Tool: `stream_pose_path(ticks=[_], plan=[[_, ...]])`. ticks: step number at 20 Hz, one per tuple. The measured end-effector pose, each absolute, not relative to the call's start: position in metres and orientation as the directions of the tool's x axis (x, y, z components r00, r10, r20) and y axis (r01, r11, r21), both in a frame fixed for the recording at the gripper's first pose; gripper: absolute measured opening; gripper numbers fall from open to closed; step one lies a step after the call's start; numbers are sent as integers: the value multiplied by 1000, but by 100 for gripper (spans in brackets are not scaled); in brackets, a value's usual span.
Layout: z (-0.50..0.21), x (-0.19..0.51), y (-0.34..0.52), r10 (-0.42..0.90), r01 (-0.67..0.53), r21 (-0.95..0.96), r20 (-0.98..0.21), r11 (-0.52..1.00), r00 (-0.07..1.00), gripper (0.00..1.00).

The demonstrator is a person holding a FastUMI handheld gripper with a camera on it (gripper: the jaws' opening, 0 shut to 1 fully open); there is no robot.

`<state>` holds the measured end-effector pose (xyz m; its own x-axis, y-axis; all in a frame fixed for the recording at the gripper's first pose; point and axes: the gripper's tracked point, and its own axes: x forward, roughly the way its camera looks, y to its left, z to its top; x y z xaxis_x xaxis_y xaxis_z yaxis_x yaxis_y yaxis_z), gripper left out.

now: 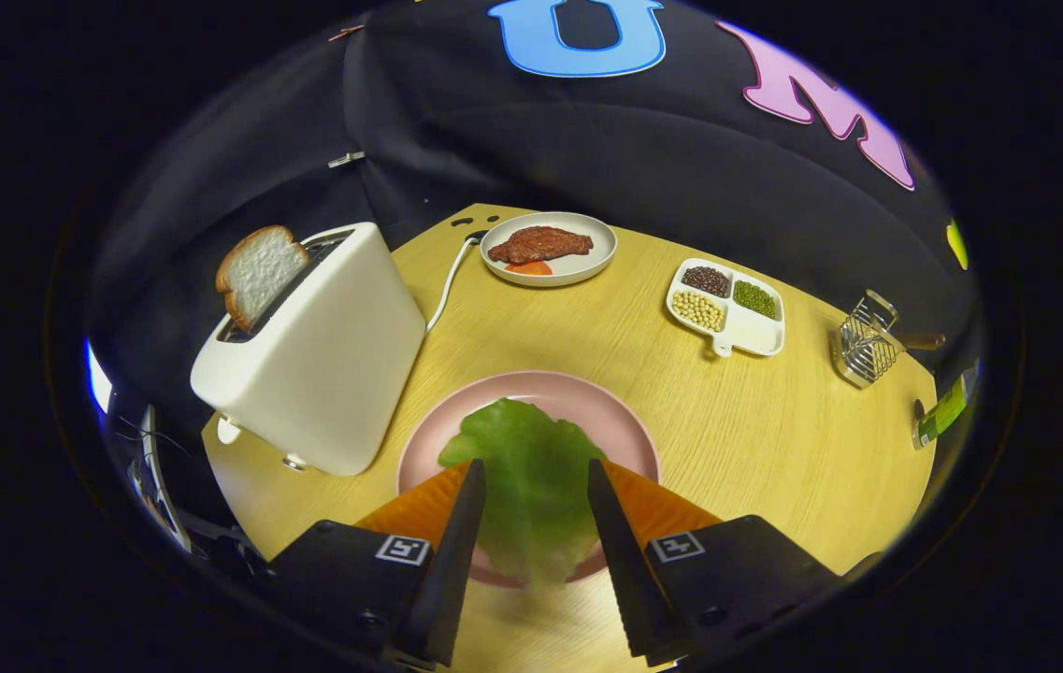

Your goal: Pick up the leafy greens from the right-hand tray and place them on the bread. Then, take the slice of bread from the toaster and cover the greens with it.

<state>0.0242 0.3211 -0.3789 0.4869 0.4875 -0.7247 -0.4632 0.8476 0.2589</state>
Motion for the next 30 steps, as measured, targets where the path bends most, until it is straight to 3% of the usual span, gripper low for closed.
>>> stream_pose_path(ticks=[2, 8, 17, 22, 30], plan=[[-368, 25, 321, 488, -462, 253, -708, 850, 511, 77], [-298, 19, 332, 523, -483, 251, -615, 839, 590, 77], [-173, 20, 448, 681, -628, 290, -458, 722, 571, 84], [-165, 22, 509, 688, -657, 262, -473, 707, 551, 85], [-207, 35, 557, 618, -632, 207, -567, 747, 544, 84]])
